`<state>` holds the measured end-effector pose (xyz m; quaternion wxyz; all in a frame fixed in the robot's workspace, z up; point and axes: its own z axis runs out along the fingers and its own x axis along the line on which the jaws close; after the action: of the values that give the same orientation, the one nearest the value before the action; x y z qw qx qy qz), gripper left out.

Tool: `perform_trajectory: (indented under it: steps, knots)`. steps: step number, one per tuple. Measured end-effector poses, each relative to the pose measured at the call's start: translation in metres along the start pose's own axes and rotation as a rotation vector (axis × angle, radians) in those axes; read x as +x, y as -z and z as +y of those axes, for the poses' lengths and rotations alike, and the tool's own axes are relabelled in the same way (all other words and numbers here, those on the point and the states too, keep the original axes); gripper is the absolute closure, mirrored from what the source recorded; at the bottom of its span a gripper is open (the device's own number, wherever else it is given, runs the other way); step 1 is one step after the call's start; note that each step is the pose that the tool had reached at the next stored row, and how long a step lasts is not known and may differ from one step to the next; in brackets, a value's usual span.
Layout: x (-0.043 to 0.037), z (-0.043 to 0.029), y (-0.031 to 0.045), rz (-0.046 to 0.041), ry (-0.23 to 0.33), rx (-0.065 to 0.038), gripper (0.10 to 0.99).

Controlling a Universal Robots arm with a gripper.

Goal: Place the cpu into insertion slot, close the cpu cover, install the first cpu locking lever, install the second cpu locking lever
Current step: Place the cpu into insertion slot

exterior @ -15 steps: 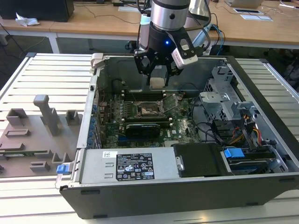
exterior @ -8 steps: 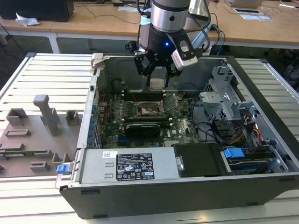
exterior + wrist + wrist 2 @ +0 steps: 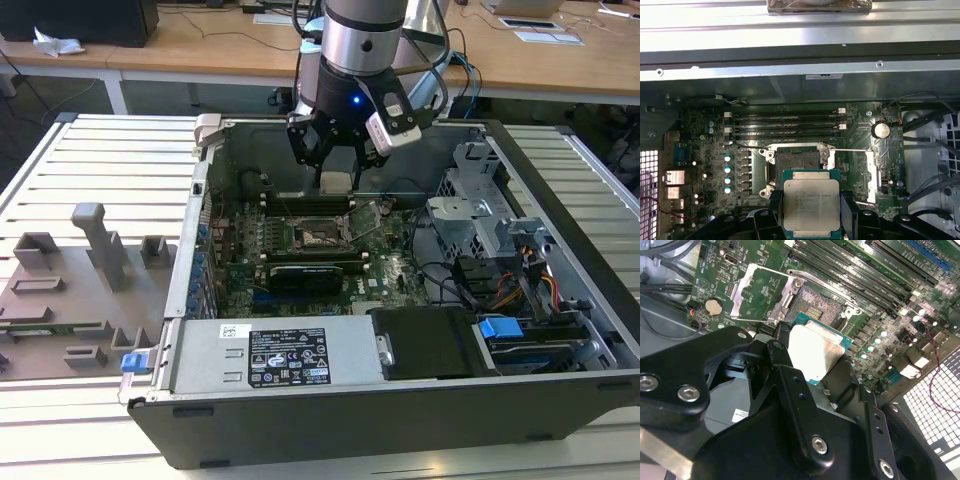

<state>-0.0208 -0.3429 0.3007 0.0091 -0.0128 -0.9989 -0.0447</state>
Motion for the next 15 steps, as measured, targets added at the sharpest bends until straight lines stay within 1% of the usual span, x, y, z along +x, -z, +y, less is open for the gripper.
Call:
perform_trajectory:
  steps: [5, 11, 13, 14, 15]
  knots:
    - [0.0000, -0.0002, -0.0027, 0.0000, 0.000, 0.000, 0.545]
    - [-0.0002, -0.0007, -0.0081, 0.0000, 0.000, 0.001, 0.545]
    - [-0.0001, -0.0007, -0.0089, -0.0001, 0.000, 0.005, 0.545]
    - [-0.0001, -0.0005, -0.0097, -0.0002, 0.000, 0.009, 0.545]
    - [-0.0002, 0.0002, -0.0106, -0.0003, 0.000, 0.015, 0.545]
